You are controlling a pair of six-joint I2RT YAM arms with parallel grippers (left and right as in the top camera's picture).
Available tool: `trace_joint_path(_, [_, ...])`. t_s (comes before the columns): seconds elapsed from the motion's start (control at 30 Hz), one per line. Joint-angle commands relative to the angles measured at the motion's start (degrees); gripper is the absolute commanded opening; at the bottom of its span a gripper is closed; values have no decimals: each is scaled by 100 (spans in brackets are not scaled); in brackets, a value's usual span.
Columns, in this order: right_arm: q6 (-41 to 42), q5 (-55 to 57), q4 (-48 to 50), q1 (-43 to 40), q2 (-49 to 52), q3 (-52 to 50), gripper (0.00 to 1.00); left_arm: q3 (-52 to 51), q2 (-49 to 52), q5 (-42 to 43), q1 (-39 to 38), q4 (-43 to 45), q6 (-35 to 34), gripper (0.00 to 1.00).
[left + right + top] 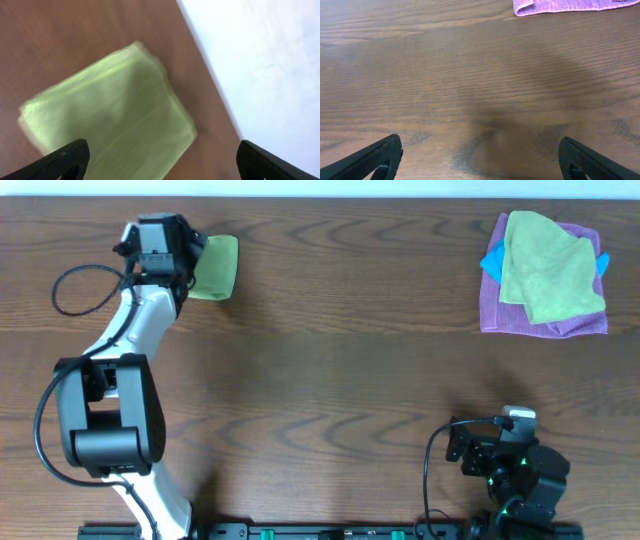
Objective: Fold the cloth
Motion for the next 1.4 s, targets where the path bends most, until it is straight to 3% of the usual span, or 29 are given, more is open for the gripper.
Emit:
trace_joint_path(0.0, [50,-2,-26,-42,-15,-72,99,9,157,96,66,367,37,95])
trace_joint_path(0.23, [50,-2,-26,-42,-15,-72,99,9,962,136,70,1351,-579,95])
trace_joint_path(0.4, [50,-2,-26,-42,-15,-72,99,9,1193,92,72,872,-975,95])
trace_joint_path(0.63, [50,-2,-26,-42,-15,-72,99,9,1139,179,76,597,-918,95])
trace_joint_path(0.8, [50,-2,-26,-42,-15,-72,99,9,225,413,127,909,131,95])
trace_joint_path(0.93, [50,-2,-26,-42,-15,-72,99,9,-911,909,278,433,1152,95])
trace_joint_path(1.2, [50,-2,-26,-42,-15,-72,99,-122,-3521,487,289,-3110,3473,95])
trace_joint_path(1.37, [50,-2,-26,-42,-15,-72,99,-966,-5237,297,258,-4367,4828,95])
